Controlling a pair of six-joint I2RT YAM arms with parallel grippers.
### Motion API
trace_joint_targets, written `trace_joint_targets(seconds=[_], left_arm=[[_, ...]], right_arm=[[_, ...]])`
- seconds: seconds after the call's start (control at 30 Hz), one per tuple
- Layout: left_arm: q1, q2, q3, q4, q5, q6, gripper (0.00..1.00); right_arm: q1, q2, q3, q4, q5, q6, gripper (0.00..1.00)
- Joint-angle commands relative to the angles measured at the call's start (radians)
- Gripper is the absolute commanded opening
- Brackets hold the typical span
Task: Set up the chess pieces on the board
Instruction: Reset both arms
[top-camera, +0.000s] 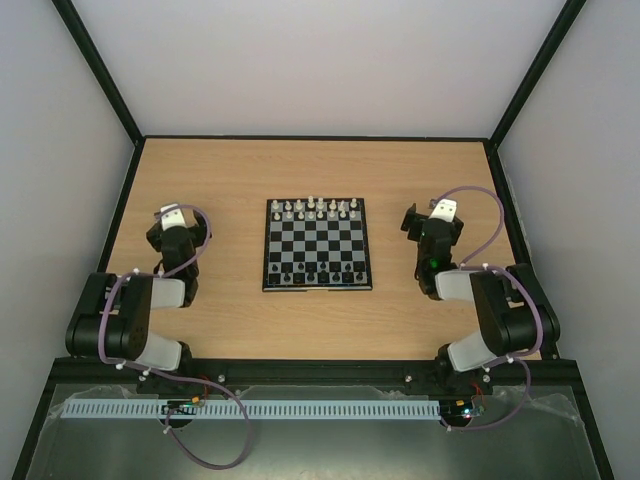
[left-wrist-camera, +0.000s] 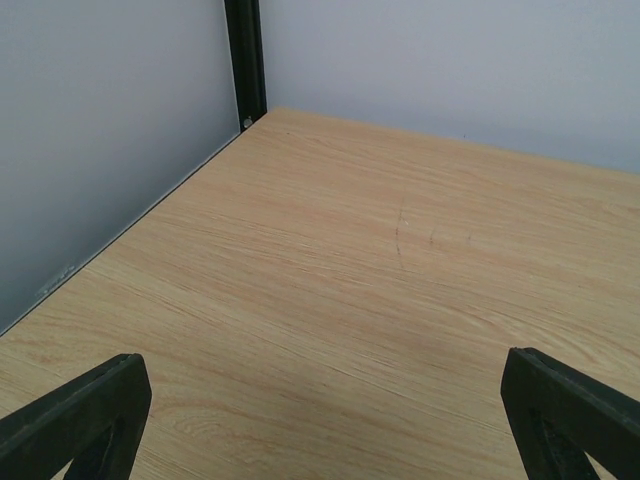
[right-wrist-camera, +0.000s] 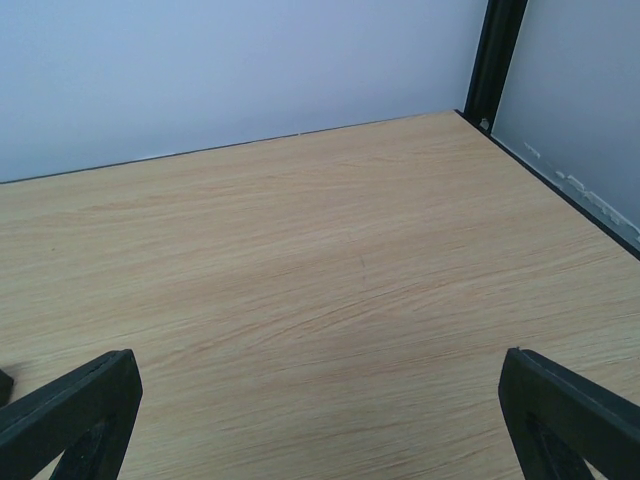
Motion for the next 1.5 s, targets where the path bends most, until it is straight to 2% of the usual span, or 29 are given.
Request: trace_joint_targets(seconds=[0.0, 0.2, 0.37, 0.5, 0.7, 0.73, 0.83, 0.97, 1.23, 1.33, 1.47], left_arm=[[0.012, 0.013, 0.028, 0.046, 0.021, -0.011, 0.99], [0.013, 0.024, 0.032, 0.045, 0.015, -0.016, 0.99], [0.013, 0.042, 0.056, 0.02, 0.019, -0.012, 0.99], [0.012, 0.049, 0.065, 0.01, 0.018, -0.012, 0.99], [0.012, 0.047, 0.061, 0.014, 0.018, -0.013, 0.99], [0.012, 0.047, 0.061, 0.015, 0.018, -0.013, 0.99], [0.012, 0.046, 0.057, 0.018, 0.018, -0.013, 0.99], [0.012, 0.042, 0.045, 0.033, 0.011, -0.017, 0.99], [0.012, 0.042, 0.041, 0.042, 0.009, -0.016, 0.99], [0.012, 0.044, 0.039, 0.046, 0.011, -0.014, 0.99], [0.01, 0.044, 0.04, 0.049, 0.01, -0.013, 0.99]], right_arm=[[-0.037, 0.029, -0.013, 0.155, -0.039, 0.015, 0.99], [-0.043, 0.111, -0.043, 0.265, -0.062, 0.009, 0.99], [-0.043, 0.133, 0.031, 0.142, -0.085, 0.002, 0.99], [-0.043, 0.131, 0.027, 0.148, -0.102, -0.005, 0.99], [-0.043, 0.031, -0.15, 0.403, -0.109, -0.016, 0.99], [-0.043, -0.016, -0.169, 0.385, -0.11, -0.008, 0.99], [-0.043, -0.188, -0.113, 0.097, -0.102, 0.003, 0.99], [-0.044, -0.272, -0.192, 0.112, -0.038, -0.015, 0.99], [-0.044, -0.238, -0.25, 0.162, 0.015, -0.028, 0.99], [-0.048, -0.158, -0.28, 0.257, 0.021, -0.019, 0.99], [-0.061, -0.054, -0.217, 0.232, -0.005, -0.018, 0.99]])
